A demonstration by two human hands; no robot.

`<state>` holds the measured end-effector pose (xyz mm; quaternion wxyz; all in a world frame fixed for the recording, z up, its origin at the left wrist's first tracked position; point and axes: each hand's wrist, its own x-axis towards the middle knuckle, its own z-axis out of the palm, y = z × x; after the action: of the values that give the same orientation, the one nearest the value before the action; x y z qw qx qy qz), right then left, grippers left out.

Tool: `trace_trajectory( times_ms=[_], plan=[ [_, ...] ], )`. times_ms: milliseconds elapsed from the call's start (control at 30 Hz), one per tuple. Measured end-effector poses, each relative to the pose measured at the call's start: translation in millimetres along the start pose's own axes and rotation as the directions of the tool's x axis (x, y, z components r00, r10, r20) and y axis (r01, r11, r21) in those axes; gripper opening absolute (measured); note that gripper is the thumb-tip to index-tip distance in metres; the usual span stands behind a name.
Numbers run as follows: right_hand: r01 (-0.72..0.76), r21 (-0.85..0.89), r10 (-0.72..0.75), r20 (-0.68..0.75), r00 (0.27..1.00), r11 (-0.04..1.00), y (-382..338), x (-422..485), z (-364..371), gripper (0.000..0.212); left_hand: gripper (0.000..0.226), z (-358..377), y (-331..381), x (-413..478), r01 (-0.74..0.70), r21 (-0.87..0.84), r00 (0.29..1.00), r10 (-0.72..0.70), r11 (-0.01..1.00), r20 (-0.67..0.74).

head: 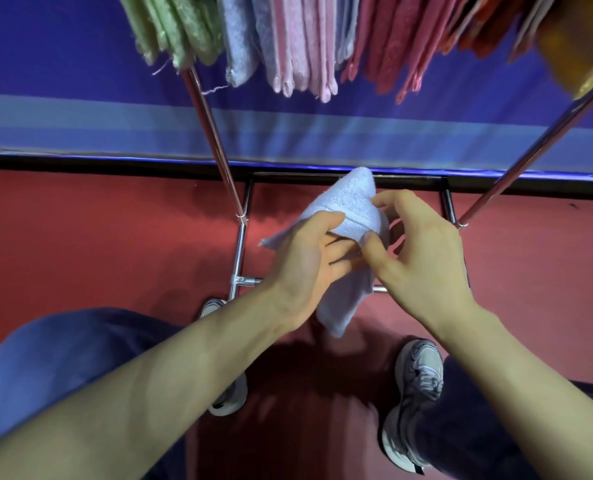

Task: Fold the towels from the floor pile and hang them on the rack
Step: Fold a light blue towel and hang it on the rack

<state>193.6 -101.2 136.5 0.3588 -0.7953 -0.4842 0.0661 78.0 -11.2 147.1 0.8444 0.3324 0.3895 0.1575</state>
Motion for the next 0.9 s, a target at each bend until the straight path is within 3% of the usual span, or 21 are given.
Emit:
trace_trajectory(
  times_ms=[200,333,467,567,700,900],
  plan=[
    [0.068,-0.044,-0.073,-0.138,0.988,0.997,2,1,1,0.018,0.032,1,-3,1,0.013,0.092,1.0,-0.013,0.996,0.004],
    [0.125,-0.157,-0.141,-0.094,0.986,0.98,4,2,1,0.019,0.016,6,-15,-1,0.015,0.175,1.0,-0.015,0.984,-0.001],
    [0.249,-0.196,-0.27,-0.088,0.959,0.949,10,3,4,0.009,0.024,1,-20,-1,-0.026,0.319,0.997,0.003,0.947,0.071],
    [0.331,-0.149,-0.346,-0.088,0.934,0.932,11,3,4,0.013,0.03,0,-21,-3,-0.054,0.422,0.99,-0.009,0.905,0.144],
    [0.406,-0.104,-0.413,-0.057,0.909,0.908,7,2,3,0.027,0.035,6,-21,-8,-0.103,0.463,0.982,0.016,0.88,0.189],
    [0.429,-0.082,-0.426,0.058,0.903,0.899,8,7,-4,0.014,0.042,3,-23,-3,-0.12,0.488,0.974,0.008,0.865,0.226]
  ],
)
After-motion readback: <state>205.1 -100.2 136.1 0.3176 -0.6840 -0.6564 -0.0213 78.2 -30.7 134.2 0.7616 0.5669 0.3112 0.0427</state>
